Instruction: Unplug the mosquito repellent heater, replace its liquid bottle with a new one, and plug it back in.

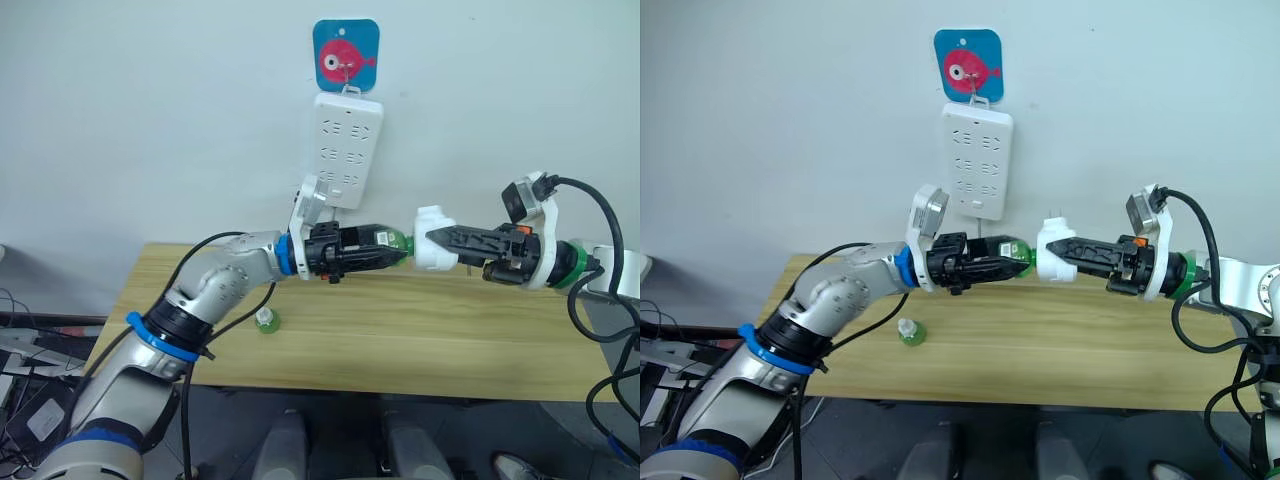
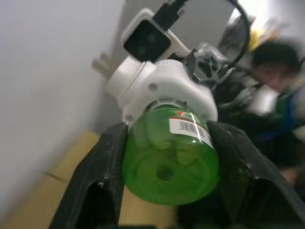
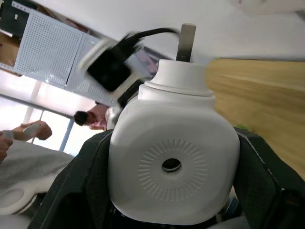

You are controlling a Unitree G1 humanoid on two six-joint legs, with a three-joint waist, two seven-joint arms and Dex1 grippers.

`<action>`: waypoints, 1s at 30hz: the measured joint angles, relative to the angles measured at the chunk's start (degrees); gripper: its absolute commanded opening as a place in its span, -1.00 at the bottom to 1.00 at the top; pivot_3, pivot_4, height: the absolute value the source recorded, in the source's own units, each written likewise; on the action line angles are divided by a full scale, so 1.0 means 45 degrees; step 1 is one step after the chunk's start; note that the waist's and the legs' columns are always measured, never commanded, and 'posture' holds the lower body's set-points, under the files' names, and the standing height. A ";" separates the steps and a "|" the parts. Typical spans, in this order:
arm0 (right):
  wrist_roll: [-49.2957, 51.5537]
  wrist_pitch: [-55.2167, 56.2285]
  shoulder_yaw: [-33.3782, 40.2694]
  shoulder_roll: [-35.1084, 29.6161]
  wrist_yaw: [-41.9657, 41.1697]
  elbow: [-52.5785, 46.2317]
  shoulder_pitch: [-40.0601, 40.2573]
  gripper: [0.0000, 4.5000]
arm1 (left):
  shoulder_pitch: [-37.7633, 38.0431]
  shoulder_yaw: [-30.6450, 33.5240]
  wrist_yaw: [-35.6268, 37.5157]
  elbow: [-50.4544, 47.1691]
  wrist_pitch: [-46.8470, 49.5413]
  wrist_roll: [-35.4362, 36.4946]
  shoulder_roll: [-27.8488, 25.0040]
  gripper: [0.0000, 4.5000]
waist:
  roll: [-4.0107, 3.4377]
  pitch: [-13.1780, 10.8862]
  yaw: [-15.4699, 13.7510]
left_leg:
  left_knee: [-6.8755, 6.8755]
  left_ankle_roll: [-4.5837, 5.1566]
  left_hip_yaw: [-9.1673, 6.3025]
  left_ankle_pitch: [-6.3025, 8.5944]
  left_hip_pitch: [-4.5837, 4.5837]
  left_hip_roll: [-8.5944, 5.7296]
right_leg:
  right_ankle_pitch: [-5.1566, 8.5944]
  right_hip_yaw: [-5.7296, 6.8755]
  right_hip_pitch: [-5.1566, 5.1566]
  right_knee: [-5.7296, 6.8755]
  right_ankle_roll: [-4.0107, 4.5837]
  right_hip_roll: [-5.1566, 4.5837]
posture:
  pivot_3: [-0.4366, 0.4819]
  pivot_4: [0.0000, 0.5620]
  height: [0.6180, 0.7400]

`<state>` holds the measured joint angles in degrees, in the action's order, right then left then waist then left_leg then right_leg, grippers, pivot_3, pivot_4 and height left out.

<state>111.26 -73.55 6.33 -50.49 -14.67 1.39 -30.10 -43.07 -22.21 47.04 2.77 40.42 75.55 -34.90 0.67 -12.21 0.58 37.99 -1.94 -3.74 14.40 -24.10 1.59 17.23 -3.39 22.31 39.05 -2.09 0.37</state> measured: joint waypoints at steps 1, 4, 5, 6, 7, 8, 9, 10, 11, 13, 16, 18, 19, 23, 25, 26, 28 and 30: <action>0.0020 -0.0054 -0.0056 -0.0012 -0.0067 -0.0078 0.0001 0.38 | -0.0080 0.0335 -0.0311 0.0289 0.1382 0.0999 -0.0003 0.01 | 0.0004 -0.0019 0.0037 | 0.0000 0.0000 -0.0002 0.0000 0.0000 0.0004 | 0.0000 0.0003 0.0001 -0.0001 0.0000 0.0009 | 0.11 -0.26 1.00; 0.0068 -0.0167 -0.0187 -0.0025 -0.0300 -0.0303 0.0001 0.38 | -0.0279 0.1155 -0.0906 0.1460 0.4405 0.2986 0.0068 0.01 | 0.0004 -0.0036 0.0113 | 0.0000 -0.0001 0.0000 0.0000 0.0001 -0.0011 | 0.0001 0.0011 0.0003 0.0002 0.0002 0.0033 | 0.11 -0.26 1.00; 0.0069 -0.0162 -0.0187 -0.0035 -0.0347 -0.0302 0.0002 0.38 | -0.0329 0.1472 -0.1068 0.1831 0.5121 0.3230 0.0180 0.01 | 0.0004 -0.0036 0.0112 | 0.0001 -0.0001 0.0008 -0.0001 0.0001 -0.0012 | 0.0001 0.0015 0.0002 0.0003 0.0002 0.0036 | 0.11 -0.26 1.00; 0.0069 -0.0154 -0.0191 -0.0042 -0.0348 -0.0303 0.0001 0.38 | -0.0376 0.1663 -0.1145 0.2070 0.5516 0.3280 0.0272 0.01 | 0.0004 -0.0036 0.0109 | 0.0001 -0.0002 0.0018 -0.0001 0.0001 -0.0012 | 0.0001 0.0018 0.0002 0.0005 0.0003 0.0037 | 0.10 -0.26 1.00; 0.0069 -0.0153 -0.0196 -0.0052 -0.0354 -0.0303 0.0001 0.38 | -0.0394 0.1911 -0.1153 0.2323 0.6020 0.3295 0.0369 0.01 | 0.0004 -0.0036 0.0105 | 0.0001 -0.0002 0.0035 -0.0001 0.0001 -0.0013 | 0.0001 0.0016 0.0002 0.0005 0.0003 0.0040 | 0.10 -0.26 1.00; 0.0069 -0.0151 -0.0197 -0.0061 -0.0358 -0.0302 0.0001 0.38 | -0.0412 0.2096 -0.1147 0.2498 0.6338 0.3274 0.0426 0.01 | 0.0003 -0.0036 0.0104 | 0.0001 -0.0002 0.0045 -0.0002 0.0002 -0.0012 | 0.0002 0.0012 0.0003 0.0005 0.0004 0.0040 | 0.11 -0.26 1.00; 0.0069 -0.0151 -0.0197 -0.0064 -0.0362 -0.0301 0.0001 0.38 | -0.0417 0.2276 -0.1144 0.2556 0.6599 0.3214 0.0472 0.01 | 0.0003 -0.0036 0.0104 | 0.0001 -0.0003 0.0056 -0.0002 0.0002 -0.0011 | 0.0002 0.0008 0.0005 0.0004 0.0005 0.0040 | 0.11 -0.26 1.00; 0.0069 -0.0151 -0.0197 -0.0064 -0.0374 -0.0301 0.0001 0.38 | -0.0422 0.2423 -0.1142 0.2576 0.6823 0.3174 0.0519 0.01 | 0.0004 -0.0036 0.0103 | 0.0000 -0.0003 0.0063 -0.0001 0.0001 -0.0010 | 0.0002 0.0005 0.0005 0.0002 0.0005 0.0040 | 0.11 -0.26 1.00; 0.0069 -0.0150 -0.0197 -0.0065 -0.0389 -0.0300 0.0000 0.38 | -0.0426 0.2668 -0.1147 0.2569 0.7062 0.3001 0.0623 0.01 | 0.0004 -0.0036 0.0098 | 0.0000 -0.0003 0.0075 -0.0002 0.0001 -0.0007 | 0.0002 0.0000 0.0005 0.0001 0.0005 0.0038 | 0.11 -0.26 1.00; 0.0067 -0.0139 -0.0197 -0.0098 -0.0378 -0.0264 0.0000 0.38 | -0.0415 0.3016 -0.1144 0.2524 0.7342 0.2700 0.0757 0.01 | 0.0004 -0.0036 0.0090 | 0.0000 -0.0004 0.0091 -0.0002 0.0001 -0.0004 | 0.0002 -0.0010 0.0006 -0.0001 0.0005 0.0034 | 0.11 -0.26 1.00; 0.0067 -0.0115 -0.0193 -0.0253 -0.0356 -0.0178 0.0001 0.38 | -0.0316 0.3535 -0.1142 0.2431 0.7724 0.2415 0.0842 0.01 | 0.0004 -0.0036 0.0090 | 0.0000 -0.0005 0.0115 -0.0002 0.0008 -0.0001 | 0.0002 -0.0034 0.0007 0.0001 0.0005 0.0026 | 0.11 -0.26 1.00; 0.0055 -0.0110 -0.0173 -0.0388 -0.0356 0.0006 0.0015 0.38 | -0.0202 0.3857 -0.1135 0.2388 0.7969 0.2195 0.0838 0.01 | 0.0004 -0.0036 0.0088 | 0.0000 -0.0004 0.0119 -0.0002 0.0009 0.0000 | 0.0002 -0.0038 0.0007 0.0001 0.0005 0.0022 | 0.12 -0.26 1.00; 0.0048 -0.0109 -0.0163 -0.0475 -0.0358 0.0044 0.0036 0.38 | -0.0158 0.3978 -0.1131 0.2379 0.8075 0.2124 0.0827 0.01 | 0.0004 -0.0036 0.0084 | -0.0001 -0.0004 0.0120 -0.0002 0.0009 -0.0001 | 0.0002 -0.0039 0.0008 0.0001 0.0005 0.0021 | 0.12 -0.26 1.00; 0.0019 -0.0091 0.0054 -0.0789 -0.0386 0.0264 0.0232 0.38 | 0.0122 0.4529 -0.1008 0.2253 0.8453 0.1582 0.0626 0.01 | 0.0004 -0.0036 0.0078 | -0.0006 -0.0004 0.0134 -0.0002 0.0009 -0.0002 | 0.0002 -0.0048 0.0010 -0.0002 0.0005 0.0017 | 0.12 -0.26 1.00; -0.0186 0.0004 0.0244 -0.0931 -0.0319 0.0281 0.0489 0.38 | 0.0508 0.4805 -0.0817 0.2010 0.8544 0.1287 0.0347 0.01 | 0.0004 -0.0036 0.0082 | -0.0009 -0.0004 0.0141 -0.0001 0.0013 0.0003 | 0.0002 -0.0054 0.0011 -0.0002 0.0005 0.0016 | 0.12 -0.26 1.00; -0.0544 0.0045 0.0288 -0.1037 -0.0258 0.0293 0.0575 0.38 | 0.0692 0.4924 -0.0790 0.1951 0.8645 0.1174 0.0231 0.01 | 0.0004 -0.0036 0.0079 | -0.0010 -0.0004 0.0140 -0.0002 0.0013 0.0005 | 0.0002 -0.0053 0.0011 -0.0002 0.0005 0.0015 | 0.13 -0.26 1.00; -0.1818 0.0096 0.0289 -0.1224 -0.0150 0.0239 0.0721 0.38 | 0.1030 0.5122 -0.0702 0.1879 0.8758 0.0997 0.0155 0.01 | 0.0004 -0.0036 0.0057 | -0.0007 -0.0004 0.0139 -0.0002 0.0014 0.0007 | 0.0002 -0.0054 0.0012 0.0001 0.0005 0.0010 | 0.13 -0.25 1.00; -0.3629 0.0163 0.0000 -0.1409 -0.0189 0.0077 0.0998 0.38 | 0.1264 0.5263 -0.0615 0.1723 0.8865 0.0907 0.0168 0.01 | 0.0005 -0.0036 -0.0028 | -0.0005 -0.0005 0.0144 -0.0002 0.0014 0.0002 | 0.0002 -0.0057 0.0012 -0.0002 0.0005 0.0010 | 0.14 -0.25 1.00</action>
<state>94.93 -72.82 6.33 -56.84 -15.52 1.73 -25.60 -37.39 1.47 44.27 10.52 80.32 79.63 -34.14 0.70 -12.37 0.45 37.97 -1.96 -3.09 14.39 -24.04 1.60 17.24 -3.64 22.36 39.04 -2.07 0.42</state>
